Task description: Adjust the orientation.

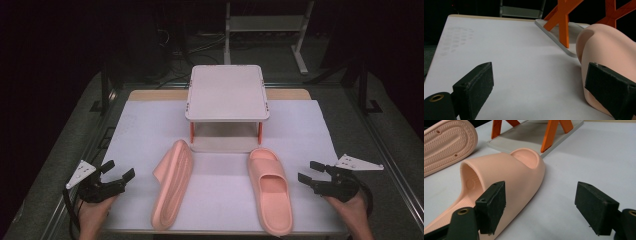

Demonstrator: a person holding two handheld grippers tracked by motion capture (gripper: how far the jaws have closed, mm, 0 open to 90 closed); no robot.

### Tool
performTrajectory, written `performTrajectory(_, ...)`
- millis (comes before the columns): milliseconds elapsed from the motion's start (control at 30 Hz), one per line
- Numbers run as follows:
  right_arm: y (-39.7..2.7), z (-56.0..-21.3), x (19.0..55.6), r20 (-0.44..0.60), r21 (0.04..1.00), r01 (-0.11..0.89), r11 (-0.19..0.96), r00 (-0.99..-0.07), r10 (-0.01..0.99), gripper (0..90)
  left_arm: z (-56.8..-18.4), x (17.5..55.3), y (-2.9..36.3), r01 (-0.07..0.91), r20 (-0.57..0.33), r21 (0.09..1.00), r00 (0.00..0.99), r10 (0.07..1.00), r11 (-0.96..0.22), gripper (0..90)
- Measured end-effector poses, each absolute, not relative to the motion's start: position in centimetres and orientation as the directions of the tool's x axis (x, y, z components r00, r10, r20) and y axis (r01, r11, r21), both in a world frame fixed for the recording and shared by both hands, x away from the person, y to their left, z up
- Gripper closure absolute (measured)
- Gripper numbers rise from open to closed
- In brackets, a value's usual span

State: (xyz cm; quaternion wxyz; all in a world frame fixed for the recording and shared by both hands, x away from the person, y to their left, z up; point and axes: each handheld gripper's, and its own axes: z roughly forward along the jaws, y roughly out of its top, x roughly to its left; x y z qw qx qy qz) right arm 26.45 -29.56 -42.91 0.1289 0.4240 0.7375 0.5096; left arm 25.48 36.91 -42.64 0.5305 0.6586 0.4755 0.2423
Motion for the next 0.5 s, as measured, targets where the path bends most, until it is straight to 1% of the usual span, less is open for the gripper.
performTrajectory(133,-29.54,-42.90,26.48,0.252,0.863,0.493,0.110,-0.609,0.752,24.0,-42.63,25.24,36.93,0.353,-0.178,0.935,0.433,0.884,0.015,7.6)
performTrajectory(500,-29.51,-42.83,26.40,0.250,0.866,0.488,0.110,-0.613,0.750,23.7,-42.74,24.70,36.05,0.365,-0.170,0.931,0.440,0.882,-0.003,7.6)
